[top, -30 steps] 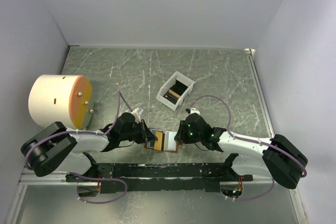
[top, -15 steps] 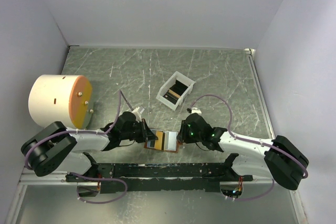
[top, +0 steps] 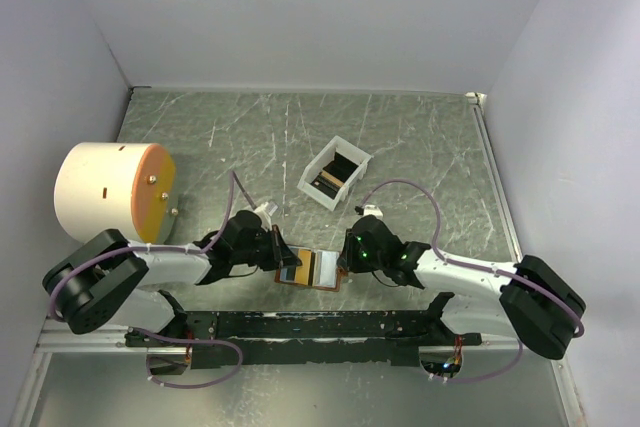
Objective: Put the credit cards into the card holder
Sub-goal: Insert the credit card into the card holder.
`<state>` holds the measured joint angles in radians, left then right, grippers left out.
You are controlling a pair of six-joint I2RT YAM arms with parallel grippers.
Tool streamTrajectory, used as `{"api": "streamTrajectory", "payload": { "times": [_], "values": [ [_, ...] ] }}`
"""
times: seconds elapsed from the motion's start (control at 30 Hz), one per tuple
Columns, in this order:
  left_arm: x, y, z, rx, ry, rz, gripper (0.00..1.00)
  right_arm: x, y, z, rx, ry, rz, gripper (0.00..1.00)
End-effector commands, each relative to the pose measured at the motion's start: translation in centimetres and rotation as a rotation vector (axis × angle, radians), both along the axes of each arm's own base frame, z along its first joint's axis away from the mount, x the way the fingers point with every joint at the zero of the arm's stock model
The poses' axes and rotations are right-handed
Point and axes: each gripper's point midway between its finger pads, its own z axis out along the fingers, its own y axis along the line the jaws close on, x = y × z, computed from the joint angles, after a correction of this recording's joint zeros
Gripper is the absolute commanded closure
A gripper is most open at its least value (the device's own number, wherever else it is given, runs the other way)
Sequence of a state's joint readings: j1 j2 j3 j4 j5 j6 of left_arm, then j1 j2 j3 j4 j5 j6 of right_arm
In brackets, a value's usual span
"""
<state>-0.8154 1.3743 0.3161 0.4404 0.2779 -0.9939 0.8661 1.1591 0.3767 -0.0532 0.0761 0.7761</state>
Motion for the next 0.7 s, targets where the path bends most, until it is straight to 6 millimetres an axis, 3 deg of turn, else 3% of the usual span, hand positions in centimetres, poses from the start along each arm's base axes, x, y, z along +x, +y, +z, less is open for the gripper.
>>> {"api": "streamTrajectory", "payload": {
  "times": [0.0,0.67],
  "values": [
    [0.61,0.31,-0.83,0.065,-0.019,0.011,0.93,0.64,0.65,0.68,0.009,-0.032,0.01,0.77],
    [0.37,1.08,-1.35,0.069,0.048,0.084,0.93,0.61,0.63,0.92,0.015,-0.037,0.01,0.79]
  ]
}}
